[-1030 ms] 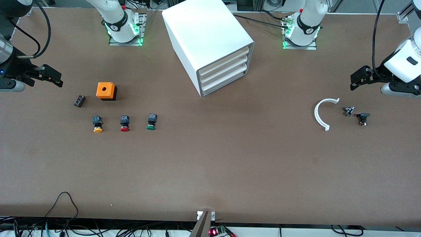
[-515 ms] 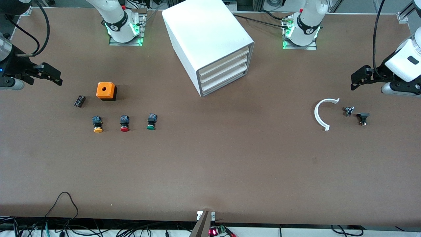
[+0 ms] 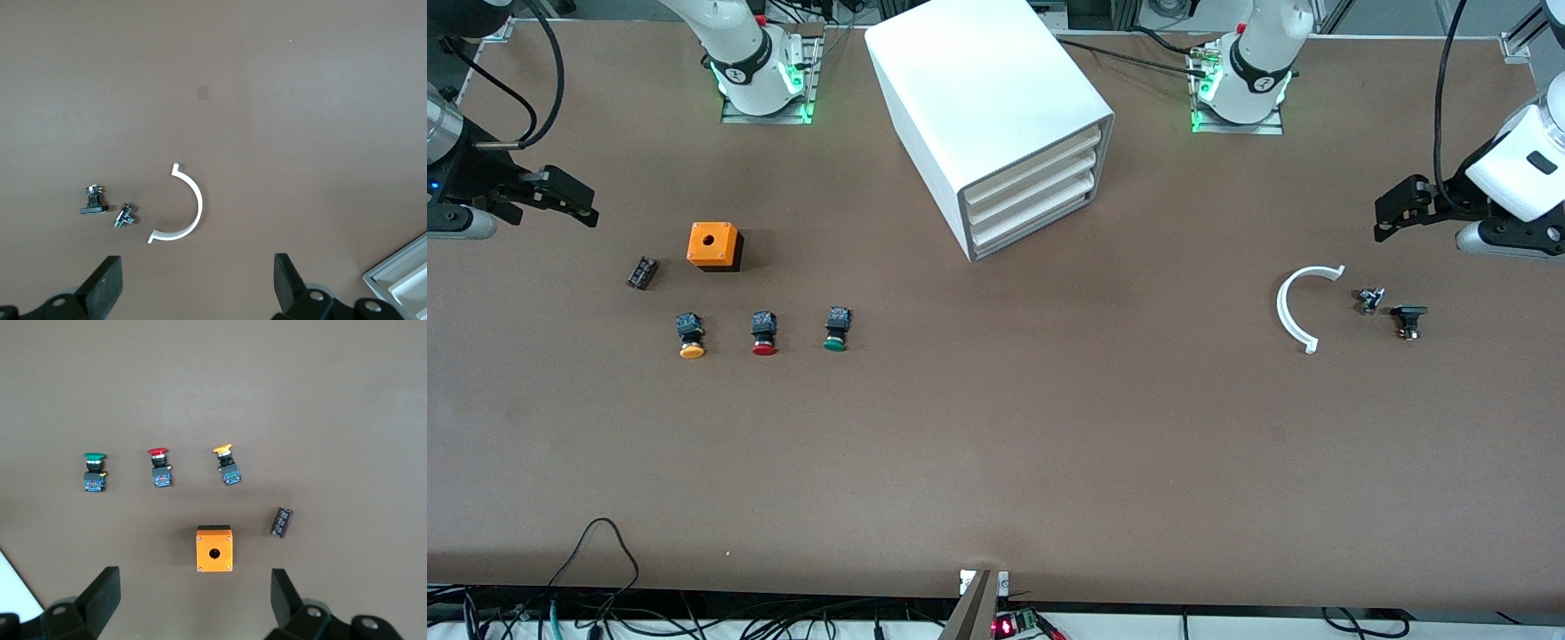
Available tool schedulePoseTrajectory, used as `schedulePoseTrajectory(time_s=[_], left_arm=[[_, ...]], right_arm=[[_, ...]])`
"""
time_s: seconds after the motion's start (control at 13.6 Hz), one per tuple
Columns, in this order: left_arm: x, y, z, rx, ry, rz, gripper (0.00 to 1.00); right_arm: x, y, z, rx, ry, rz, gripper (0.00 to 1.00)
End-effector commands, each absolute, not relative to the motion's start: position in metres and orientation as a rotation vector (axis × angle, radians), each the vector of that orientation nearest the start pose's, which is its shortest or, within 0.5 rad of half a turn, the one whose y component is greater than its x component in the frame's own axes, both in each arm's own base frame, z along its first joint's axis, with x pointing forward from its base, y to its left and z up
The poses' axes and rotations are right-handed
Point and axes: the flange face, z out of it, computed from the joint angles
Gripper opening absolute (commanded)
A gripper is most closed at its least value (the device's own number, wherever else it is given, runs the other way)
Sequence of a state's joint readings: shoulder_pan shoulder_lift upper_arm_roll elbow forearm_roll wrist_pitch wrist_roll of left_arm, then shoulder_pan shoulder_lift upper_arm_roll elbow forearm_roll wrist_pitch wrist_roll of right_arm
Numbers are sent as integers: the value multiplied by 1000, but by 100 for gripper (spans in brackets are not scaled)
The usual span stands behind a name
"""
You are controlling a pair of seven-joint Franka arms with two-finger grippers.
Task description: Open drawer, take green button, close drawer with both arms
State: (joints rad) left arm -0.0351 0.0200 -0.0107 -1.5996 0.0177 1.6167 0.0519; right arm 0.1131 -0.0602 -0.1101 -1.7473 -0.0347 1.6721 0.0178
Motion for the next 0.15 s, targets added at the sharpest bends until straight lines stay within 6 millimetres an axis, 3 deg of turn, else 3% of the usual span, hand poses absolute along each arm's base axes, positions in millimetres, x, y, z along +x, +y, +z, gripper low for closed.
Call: schedulePoseTrajectory(time_s=[0.0,0.07], left_arm=[[562,-22,611,-3121,178,10,100],[562,-22,611,-3121,178,10,100]], right_arm=[[530,-5,586,-3161,13,6,100],[530,-5,586,-3161,13,6,100]])
